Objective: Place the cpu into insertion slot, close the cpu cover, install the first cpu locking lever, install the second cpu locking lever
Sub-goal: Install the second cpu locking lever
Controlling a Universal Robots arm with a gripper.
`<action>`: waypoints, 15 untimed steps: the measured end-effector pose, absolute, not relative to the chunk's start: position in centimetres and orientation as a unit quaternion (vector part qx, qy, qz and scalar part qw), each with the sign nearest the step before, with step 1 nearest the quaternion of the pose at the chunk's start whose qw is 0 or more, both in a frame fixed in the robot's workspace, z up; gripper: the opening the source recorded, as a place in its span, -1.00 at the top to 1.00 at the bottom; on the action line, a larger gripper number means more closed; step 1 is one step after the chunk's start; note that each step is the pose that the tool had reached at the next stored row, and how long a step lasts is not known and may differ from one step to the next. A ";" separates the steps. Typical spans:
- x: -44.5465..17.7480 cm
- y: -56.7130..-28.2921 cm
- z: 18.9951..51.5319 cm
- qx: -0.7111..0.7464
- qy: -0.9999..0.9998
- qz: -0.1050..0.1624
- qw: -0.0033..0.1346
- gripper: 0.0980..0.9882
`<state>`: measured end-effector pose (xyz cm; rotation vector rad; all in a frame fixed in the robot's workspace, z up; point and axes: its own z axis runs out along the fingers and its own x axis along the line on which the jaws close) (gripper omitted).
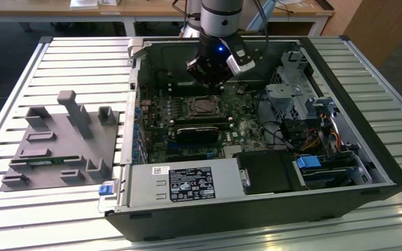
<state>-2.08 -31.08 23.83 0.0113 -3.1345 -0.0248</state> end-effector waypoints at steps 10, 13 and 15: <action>-2.1 -32.5 23.8 0.004 -1.000 -0.008 0.003 0.98; -2.1 -32.8 23.8 0.004 -1.000 -0.008 0.003 0.98; -2.1 -32.8 23.8 0.004 -1.000 -0.008 0.003 0.98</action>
